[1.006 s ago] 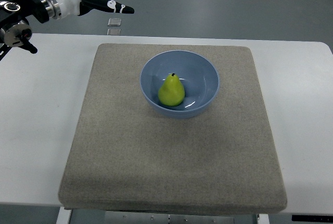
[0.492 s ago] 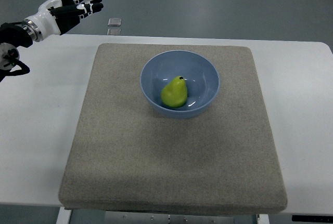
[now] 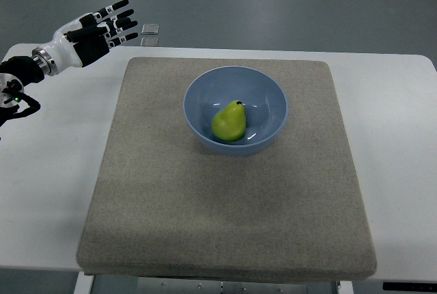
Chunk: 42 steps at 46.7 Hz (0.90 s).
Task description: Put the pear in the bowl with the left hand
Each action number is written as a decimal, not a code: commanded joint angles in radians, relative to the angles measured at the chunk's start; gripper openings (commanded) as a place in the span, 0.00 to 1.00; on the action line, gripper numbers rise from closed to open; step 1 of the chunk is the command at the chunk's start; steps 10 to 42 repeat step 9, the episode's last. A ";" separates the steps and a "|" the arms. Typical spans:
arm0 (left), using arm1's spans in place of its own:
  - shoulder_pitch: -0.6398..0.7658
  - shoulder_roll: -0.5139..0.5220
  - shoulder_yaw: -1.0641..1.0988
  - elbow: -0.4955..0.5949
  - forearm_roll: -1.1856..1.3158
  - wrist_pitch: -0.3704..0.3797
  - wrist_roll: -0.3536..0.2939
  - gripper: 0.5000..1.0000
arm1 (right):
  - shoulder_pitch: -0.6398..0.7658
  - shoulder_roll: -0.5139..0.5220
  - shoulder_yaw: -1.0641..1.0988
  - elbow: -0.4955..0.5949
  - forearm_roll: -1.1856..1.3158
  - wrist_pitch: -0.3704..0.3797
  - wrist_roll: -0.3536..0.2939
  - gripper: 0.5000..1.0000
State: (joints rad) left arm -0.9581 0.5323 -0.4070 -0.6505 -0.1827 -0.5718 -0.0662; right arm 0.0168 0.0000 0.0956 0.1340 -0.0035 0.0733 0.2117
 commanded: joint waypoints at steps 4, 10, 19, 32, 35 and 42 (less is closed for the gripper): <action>0.025 0.000 -0.036 0.000 0.002 -0.036 0.002 0.99 | 0.000 0.000 0.009 0.001 0.010 -0.012 0.000 0.85; 0.029 0.000 -0.038 0.000 0.002 -0.037 0.002 0.99 | 0.000 0.000 0.009 0.001 0.008 -0.012 -0.002 0.85; 0.029 0.000 -0.038 0.000 0.002 -0.037 0.002 0.99 | 0.000 0.000 0.009 0.001 0.008 -0.012 -0.002 0.85; 0.029 0.000 -0.038 0.000 0.002 -0.037 0.002 0.99 | 0.000 0.000 0.009 0.001 0.008 -0.012 -0.002 0.85; 0.029 0.000 -0.038 0.000 0.002 -0.037 0.002 0.99 | 0.000 0.000 0.009 0.001 0.008 -0.012 -0.002 0.85; 0.029 0.000 -0.038 0.000 0.002 -0.037 0.002 0.99 | 0.000 0.000 0.009 0.001 0.008 -0.012 -0.002 0.85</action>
